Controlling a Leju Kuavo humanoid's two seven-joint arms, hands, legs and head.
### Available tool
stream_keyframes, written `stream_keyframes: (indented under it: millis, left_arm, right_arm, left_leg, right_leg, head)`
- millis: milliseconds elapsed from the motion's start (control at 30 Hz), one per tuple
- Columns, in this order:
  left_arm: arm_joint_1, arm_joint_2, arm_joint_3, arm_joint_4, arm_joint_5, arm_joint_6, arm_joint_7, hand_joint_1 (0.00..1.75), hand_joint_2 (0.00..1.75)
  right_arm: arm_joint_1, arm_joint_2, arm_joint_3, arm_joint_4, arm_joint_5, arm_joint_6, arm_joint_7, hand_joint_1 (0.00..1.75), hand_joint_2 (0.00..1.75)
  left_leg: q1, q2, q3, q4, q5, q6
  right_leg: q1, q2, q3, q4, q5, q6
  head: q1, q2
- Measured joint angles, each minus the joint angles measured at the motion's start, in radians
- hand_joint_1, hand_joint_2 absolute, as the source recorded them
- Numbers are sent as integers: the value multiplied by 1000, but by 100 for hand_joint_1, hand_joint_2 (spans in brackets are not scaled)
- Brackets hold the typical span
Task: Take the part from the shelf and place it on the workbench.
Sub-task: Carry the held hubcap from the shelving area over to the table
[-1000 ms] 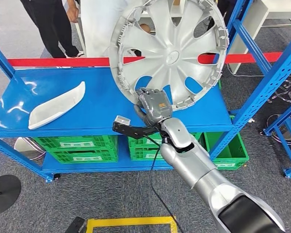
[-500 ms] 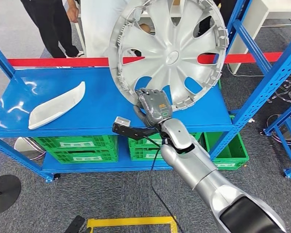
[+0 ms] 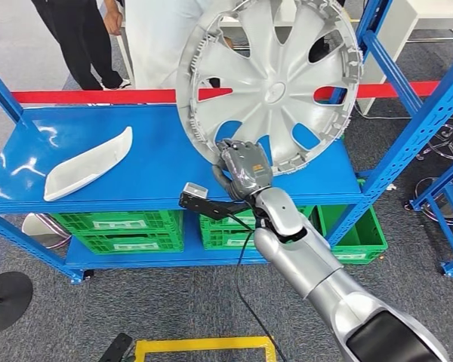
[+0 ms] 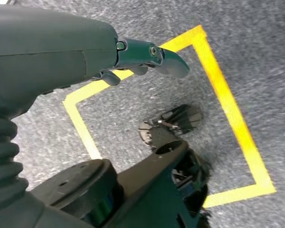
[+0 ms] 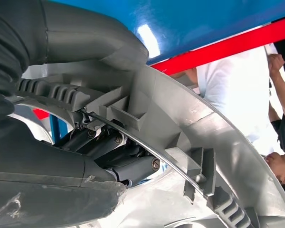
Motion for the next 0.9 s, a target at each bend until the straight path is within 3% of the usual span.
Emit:
stream_keyframes:
  millis: [433, 600, 900]
  left_arm:
    - [-9, -11, 0, -1, 11, 86, -90, 0, 175]
    - [-8, -11, -5, -1, -6, 23, -103, 0, 175]
    - [-7, -11, -10, -1, -10, -24, -118, 0, 175]
  right_arm:
    - [55, -44, -12, -94, -70, 67, -6, 159, 175]
    - [58, -56, -18, -109, -107, 174, -14, 159, 175]
    - [41, -63, -17, -115, -158, 259, -28, 159, 175]
  left_leg:
    - [0, 0, 0, 0, 0, 0]
    - [0, 0, 0, 0, 0, 0]
    - [0, 0, 0, 0, 0, 0]
  right_leg:
    - [0, 0, 0, 0, 0, 0]
    - [0, 0, 1, 0, 0, 0]
    - [0, 0, 1, 0, 0, 0]
  head:
    - [0, 0]
    - [0, 0]
    - [0, 0]
